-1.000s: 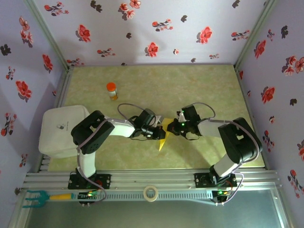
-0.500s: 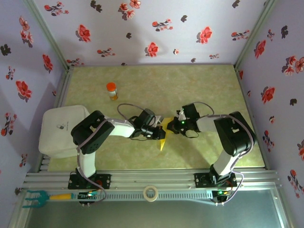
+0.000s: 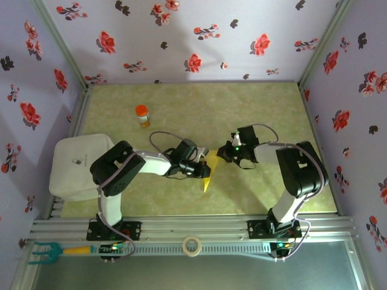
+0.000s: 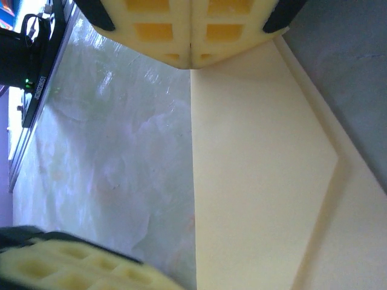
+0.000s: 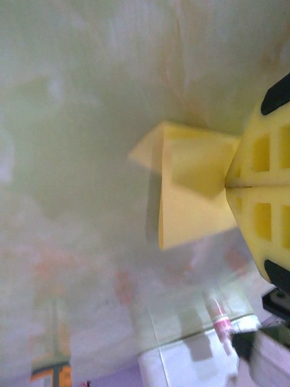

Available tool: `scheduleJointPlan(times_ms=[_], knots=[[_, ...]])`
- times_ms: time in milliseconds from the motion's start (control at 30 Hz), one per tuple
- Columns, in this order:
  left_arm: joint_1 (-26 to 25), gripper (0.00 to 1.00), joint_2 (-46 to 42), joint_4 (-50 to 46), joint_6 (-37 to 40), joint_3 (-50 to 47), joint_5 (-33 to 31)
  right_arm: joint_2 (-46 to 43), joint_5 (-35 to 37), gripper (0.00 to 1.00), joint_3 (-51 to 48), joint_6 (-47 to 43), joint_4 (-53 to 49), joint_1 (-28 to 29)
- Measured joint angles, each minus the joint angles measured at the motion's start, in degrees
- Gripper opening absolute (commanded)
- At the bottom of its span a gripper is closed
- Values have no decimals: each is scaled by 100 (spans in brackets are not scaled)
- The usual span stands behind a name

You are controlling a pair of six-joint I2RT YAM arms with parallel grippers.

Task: Fold a paper plane with a square sheet of paper (pick it up from the middle)
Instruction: Fold the wing for the fifth time at the center of the table.

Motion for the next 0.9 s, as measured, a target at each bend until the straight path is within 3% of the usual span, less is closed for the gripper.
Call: scheduleJointPlan(times_ms=[233,400,700,900], knots=[[42,0,-2,-9,238,-22,157,-234,-142,6,13,-149,-61,509],[72,0,-2,-44,341,-28,271,35,-127,5,13,-267,-68,568],[85,0,-2,-70,415,-33,328,520,-479,5,35,-271,101,155],[85,0,-20,-4,413,-85,332,719,-535,5,76,-81,623,-442]])
